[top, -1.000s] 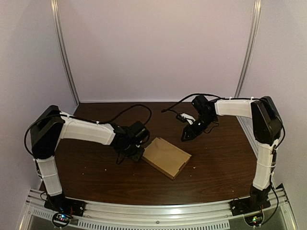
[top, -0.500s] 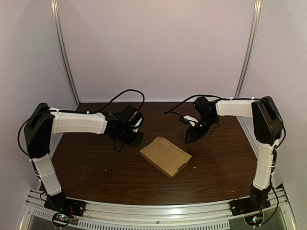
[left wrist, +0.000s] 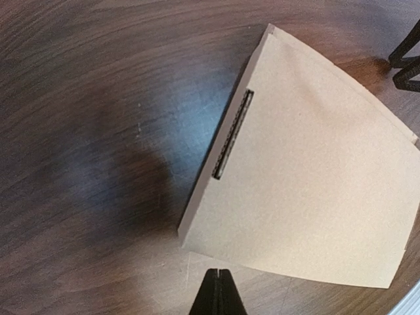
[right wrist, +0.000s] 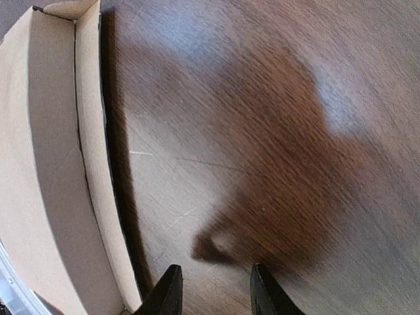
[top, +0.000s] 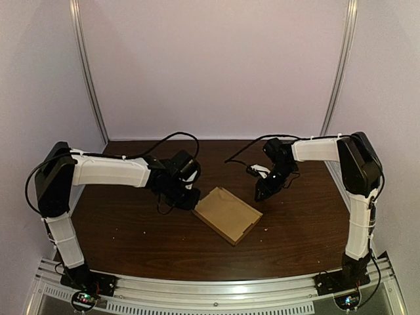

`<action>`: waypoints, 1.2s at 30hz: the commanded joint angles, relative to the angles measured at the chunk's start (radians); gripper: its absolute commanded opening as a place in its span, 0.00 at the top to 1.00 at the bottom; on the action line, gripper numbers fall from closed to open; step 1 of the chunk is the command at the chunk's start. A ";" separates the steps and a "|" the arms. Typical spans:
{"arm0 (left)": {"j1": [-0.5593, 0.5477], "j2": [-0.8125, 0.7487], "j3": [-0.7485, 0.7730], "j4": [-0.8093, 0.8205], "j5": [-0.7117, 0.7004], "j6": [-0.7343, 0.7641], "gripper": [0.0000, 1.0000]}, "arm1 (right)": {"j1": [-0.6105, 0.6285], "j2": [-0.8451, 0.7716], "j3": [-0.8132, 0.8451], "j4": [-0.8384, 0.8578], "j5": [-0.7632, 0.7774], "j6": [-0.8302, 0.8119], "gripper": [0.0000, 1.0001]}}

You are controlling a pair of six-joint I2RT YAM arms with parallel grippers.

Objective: Fold the paper box

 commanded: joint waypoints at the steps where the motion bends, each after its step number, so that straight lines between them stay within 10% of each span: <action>1: -0.012 -0.002 0.013 -0.084 -0.058 -0.007 1.00 | 0.000 0.024 -0.024 -0.039 0.033 -0.015 0.66; 36: -0.017 -0.143 -0.211 -0.077 -0.140 -0.046 1.00 | 0.201 -0.169 -0.097 0.001 0.343 -0.116 0.71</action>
